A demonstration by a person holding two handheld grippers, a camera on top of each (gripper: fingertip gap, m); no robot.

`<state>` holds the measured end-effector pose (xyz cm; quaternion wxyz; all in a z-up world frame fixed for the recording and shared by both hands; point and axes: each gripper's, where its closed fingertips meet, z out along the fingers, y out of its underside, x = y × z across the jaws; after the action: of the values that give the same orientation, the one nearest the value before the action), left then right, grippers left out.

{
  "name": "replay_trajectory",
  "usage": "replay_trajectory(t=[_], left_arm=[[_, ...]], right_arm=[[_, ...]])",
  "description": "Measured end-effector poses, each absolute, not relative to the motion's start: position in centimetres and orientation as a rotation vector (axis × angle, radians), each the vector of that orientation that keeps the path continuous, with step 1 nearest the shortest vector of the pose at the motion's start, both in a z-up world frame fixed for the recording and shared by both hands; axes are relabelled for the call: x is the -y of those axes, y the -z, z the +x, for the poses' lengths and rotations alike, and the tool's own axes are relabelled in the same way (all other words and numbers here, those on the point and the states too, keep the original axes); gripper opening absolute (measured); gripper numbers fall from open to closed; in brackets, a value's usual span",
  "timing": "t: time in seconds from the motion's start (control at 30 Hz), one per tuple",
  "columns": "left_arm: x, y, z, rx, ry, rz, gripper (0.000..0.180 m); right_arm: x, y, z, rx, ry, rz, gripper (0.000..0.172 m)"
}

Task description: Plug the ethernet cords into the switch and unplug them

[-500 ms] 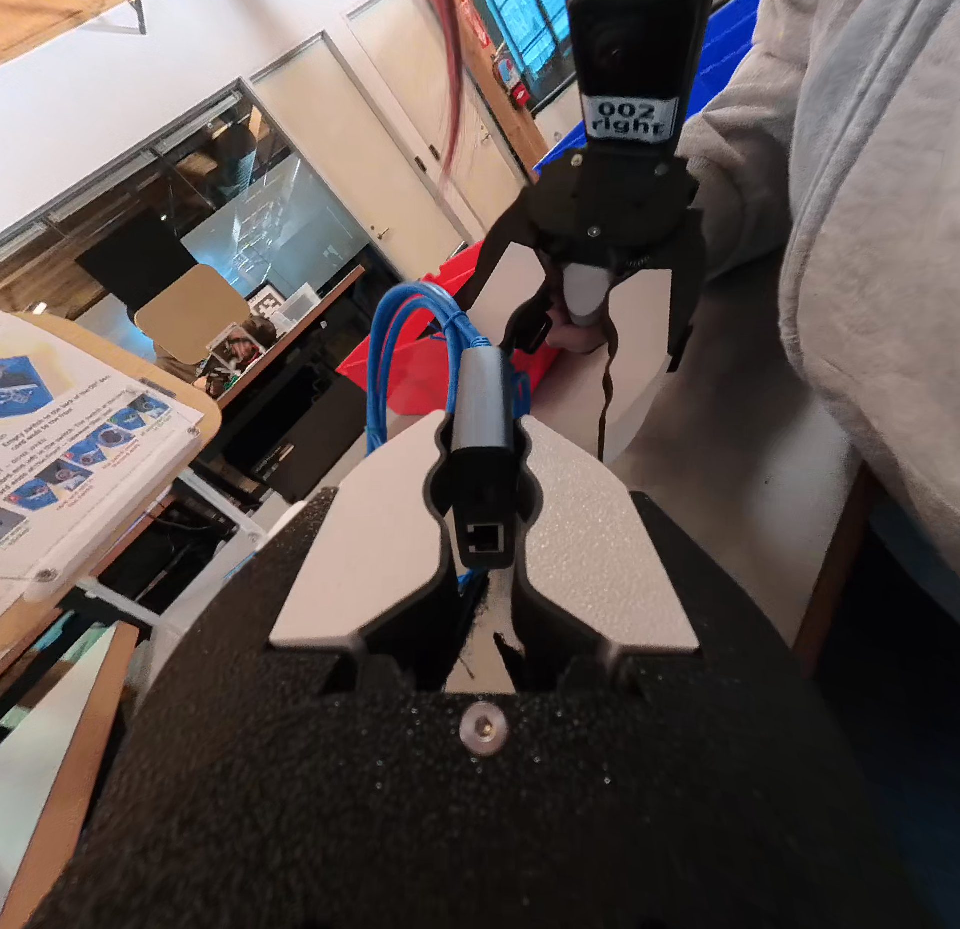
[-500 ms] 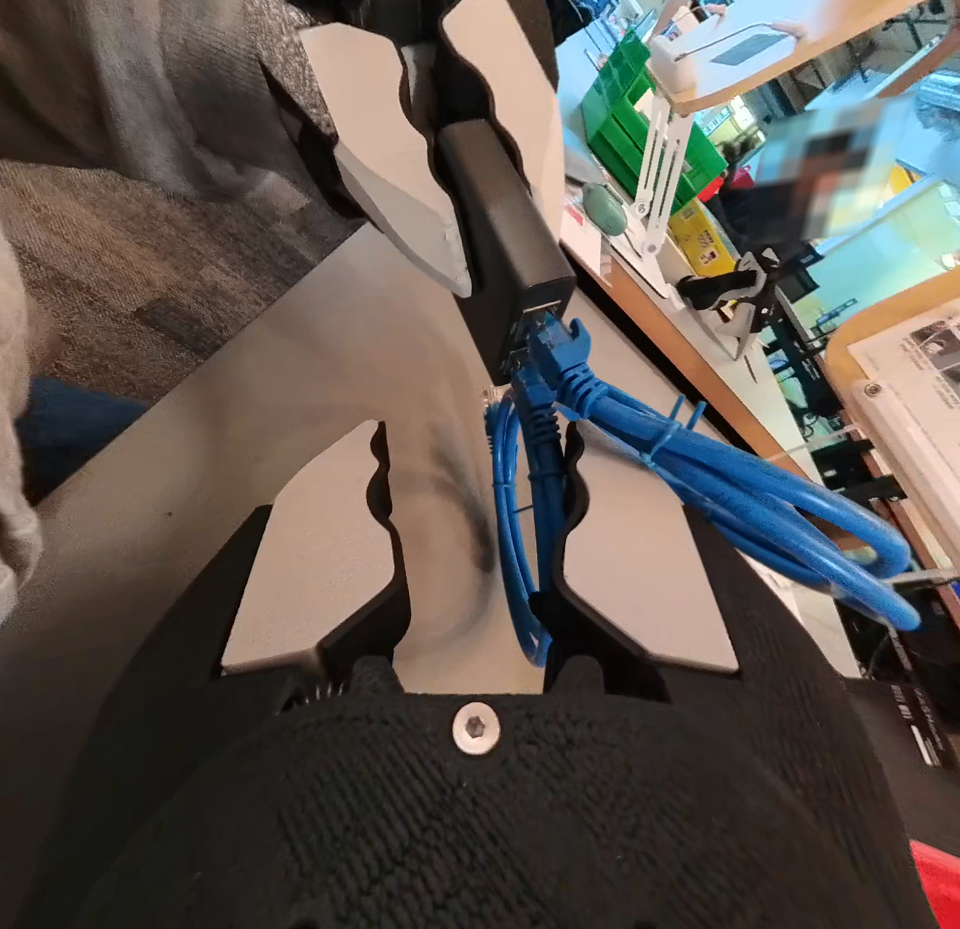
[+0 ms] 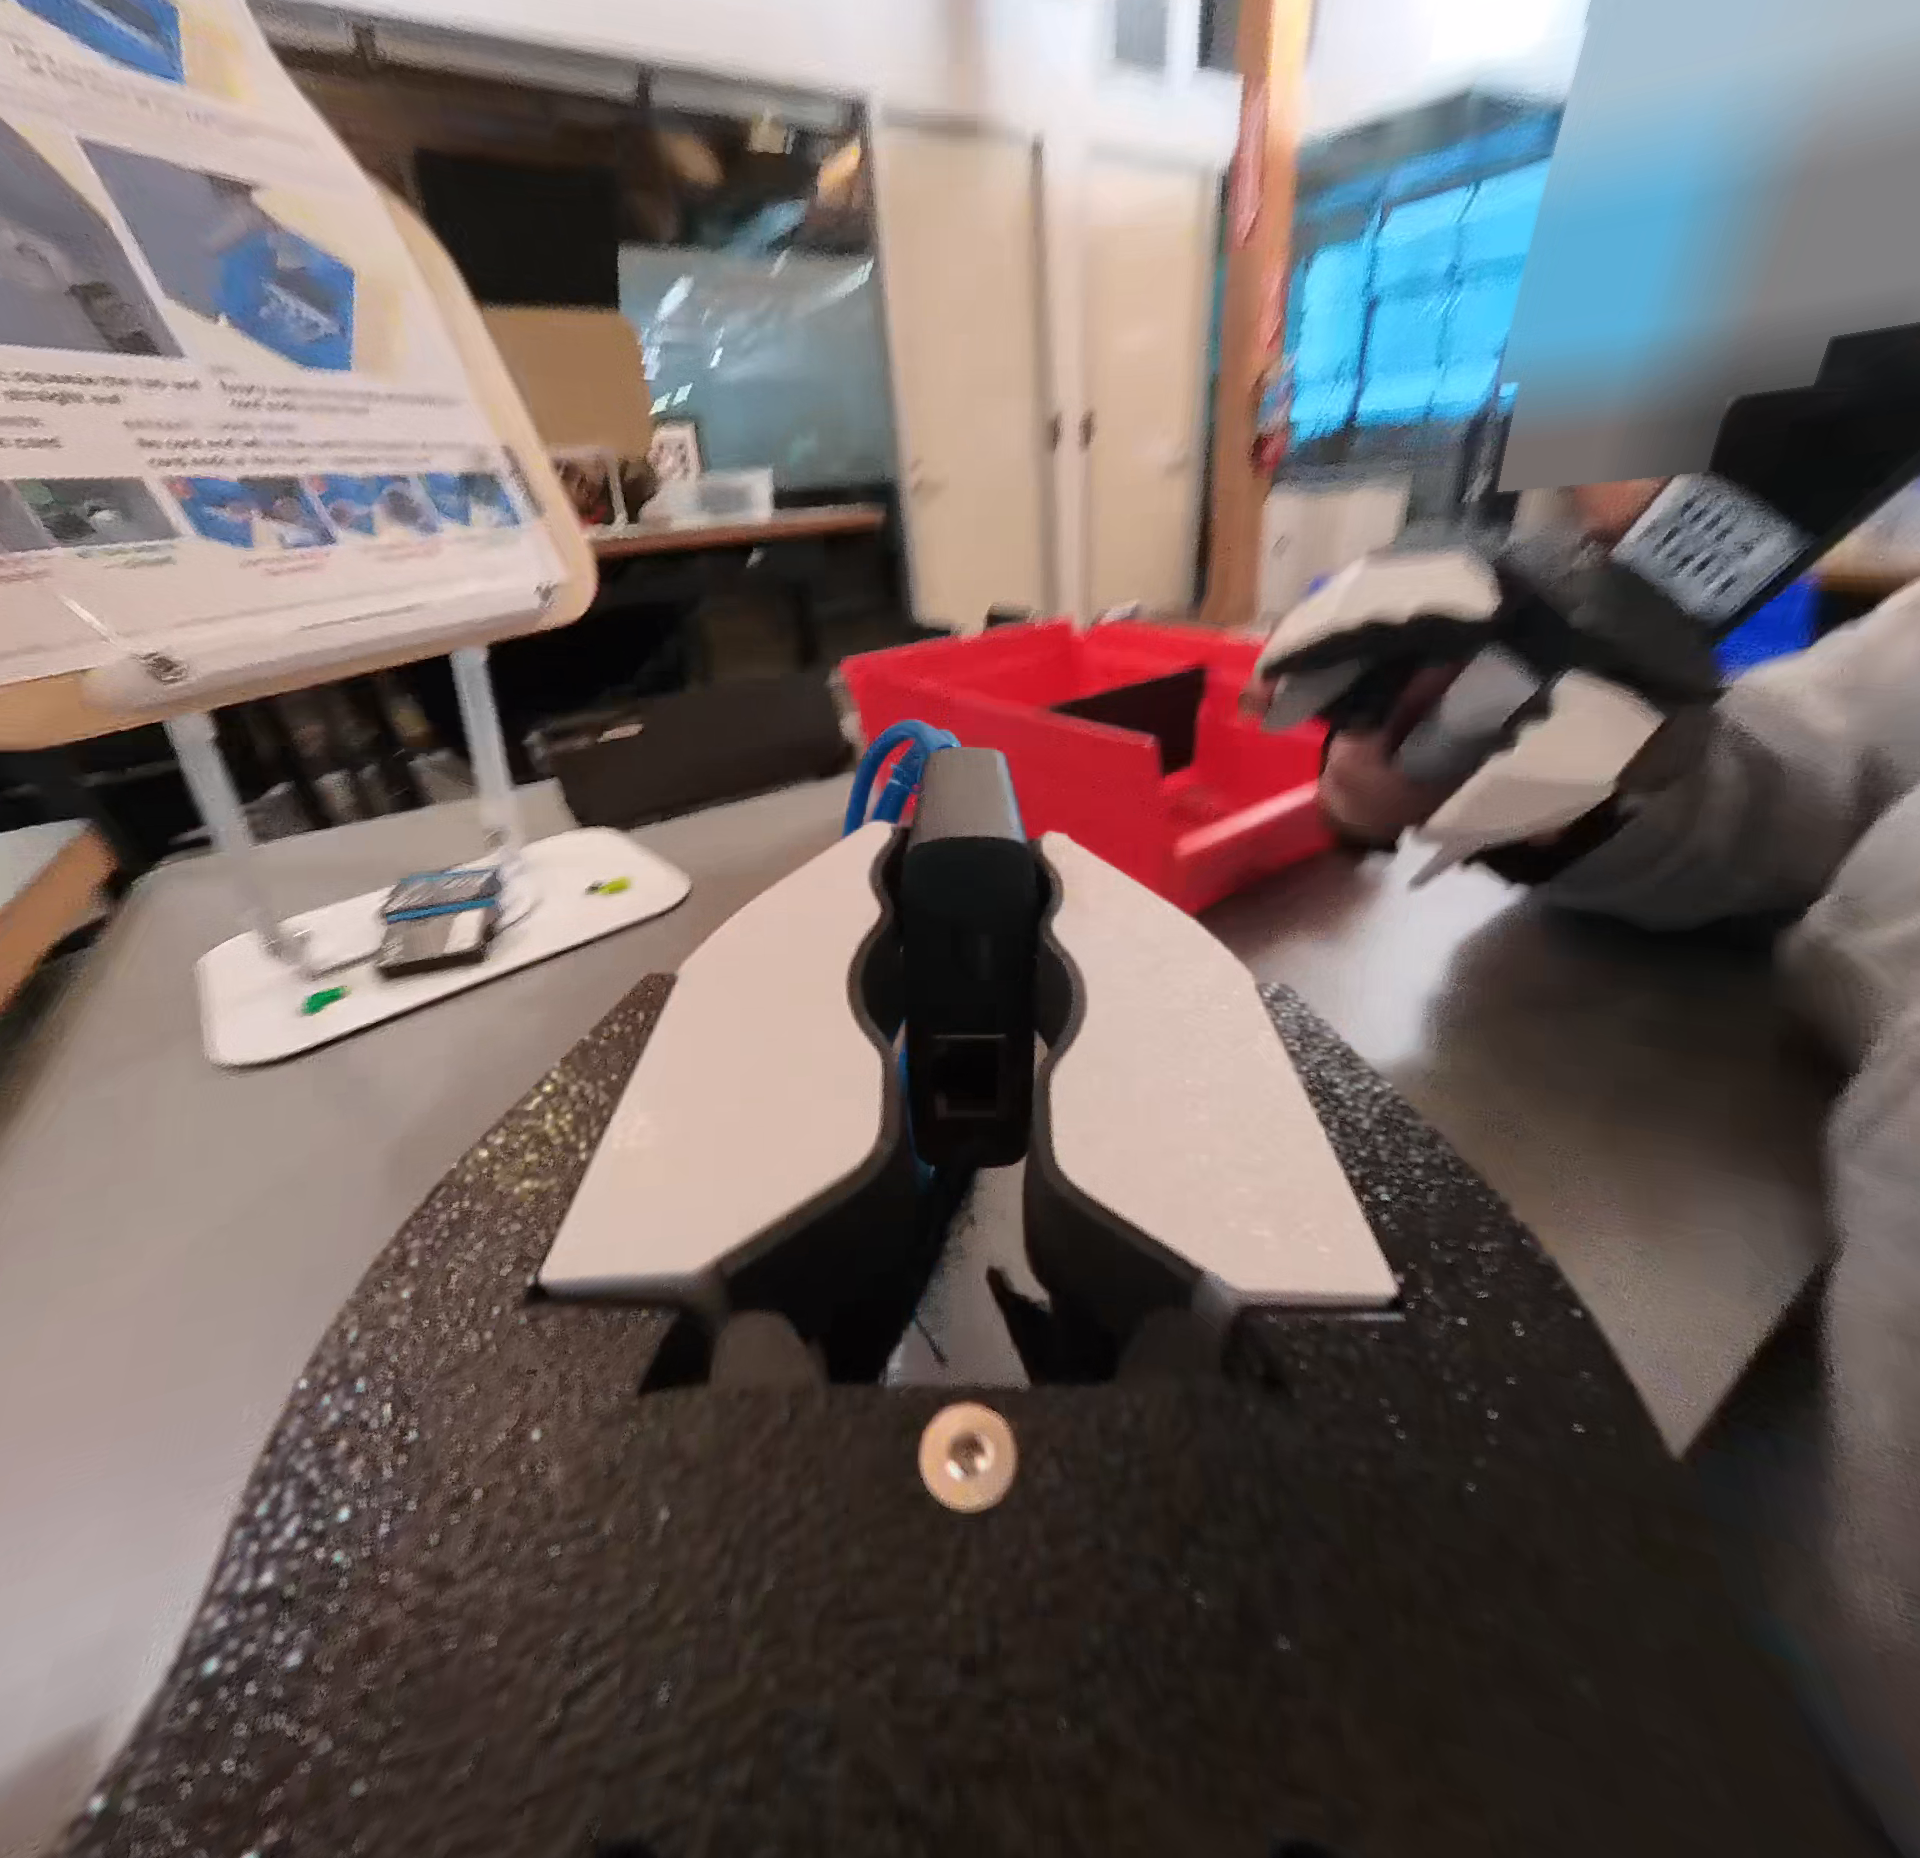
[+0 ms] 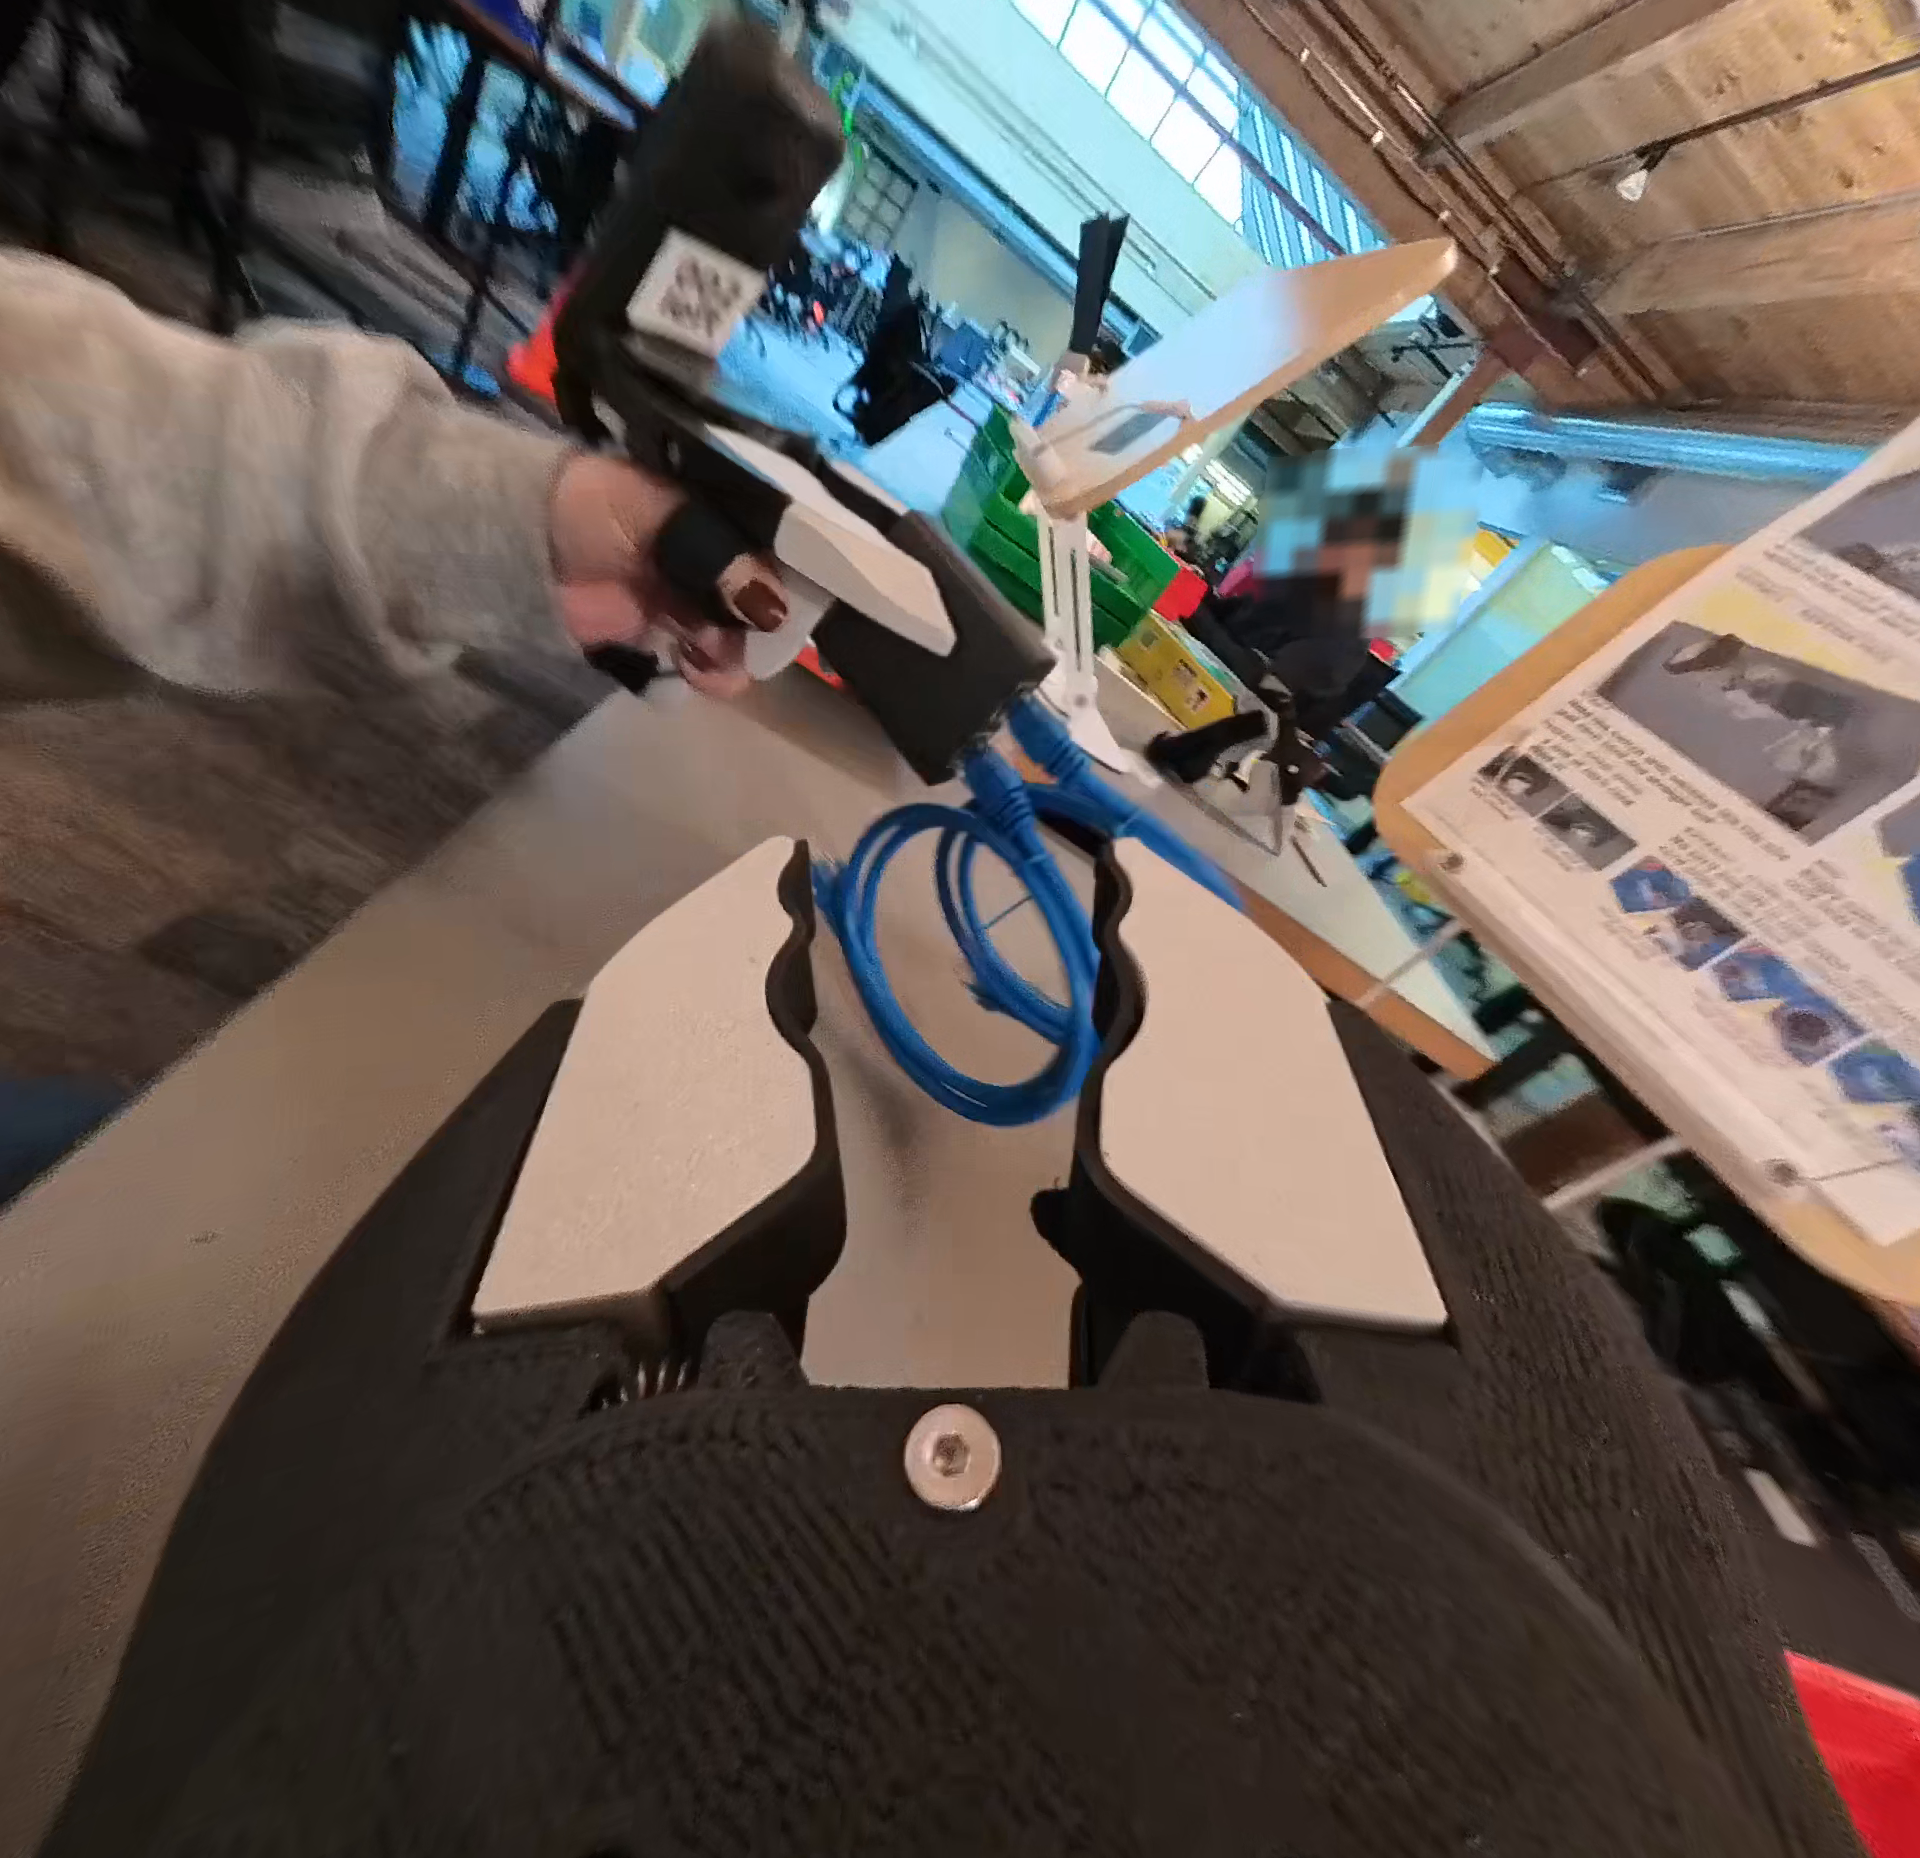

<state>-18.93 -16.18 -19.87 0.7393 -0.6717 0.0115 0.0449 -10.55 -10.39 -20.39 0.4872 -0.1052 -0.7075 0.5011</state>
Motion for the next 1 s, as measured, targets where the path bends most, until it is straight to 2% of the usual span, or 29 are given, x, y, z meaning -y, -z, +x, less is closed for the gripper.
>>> replay_trajectory(t=[0.1,0.27,0.3,0.37,0.47,0.63,0.73,0.87,0.93,1.0], left_arm=[[14.9,20.8,-18.0,-0.185,-0.315,-1.662,0.020],[13.0,21.4,-14.1,-0.541,-0.354,-1.836,0.020],[12.9,21.5,-13.5,-0.582,-0.329,-1.851,0.020],[12.7,21.1,-12.8,-0.608,-0.284,-1.847,0.020],[12.8,18.2,-12.4,-0.491,-0.198,-1.700,0.021],[15.7,12.4,-15.7,-0.162,-0.229,-1.368,0.048],[15.3,11.9,-16.2,-0.088,-0.111,-1.304,0.053],[12.4,13.4,-14.5,-0.161,0.144,-1.431,0.061],[11.6,13.3,-13.2,-0.222,0.201,-1.440,0.054],[11.0,12.9,-12.5,-0.259,0.183,-1.434,0.025]], right_arm=[[10.9,20.6,-12.5,1.827,-1.025,-0.207,0.051],[12.8,21.7,-14.7,2.019,-0.919,-0.105,0.056],[13.0,22.1,-14.8,2.058,-0.906,-0.085,0.053],[13.5,22.5,-14.3,2.115,-0.928,-0.031,0.025],[13.2,21.4,-14.4,2.096,-1.092,-0.119,0.021],[10.8,16.7,-14.9,1.896,-1.592,-0.406,0.019],[10.4,14.1,-13.7,1.812,-1.830,-0.395,0.019],[10.9,13.3,-12.5,1.788,-1.950,-0.340,0.019],[10.9,13.4,-12.2,1.788,-1.960,-0.316,0.019],[10.9,13.5,-12.1,1.782,-1.954,-0.311,0.019]])
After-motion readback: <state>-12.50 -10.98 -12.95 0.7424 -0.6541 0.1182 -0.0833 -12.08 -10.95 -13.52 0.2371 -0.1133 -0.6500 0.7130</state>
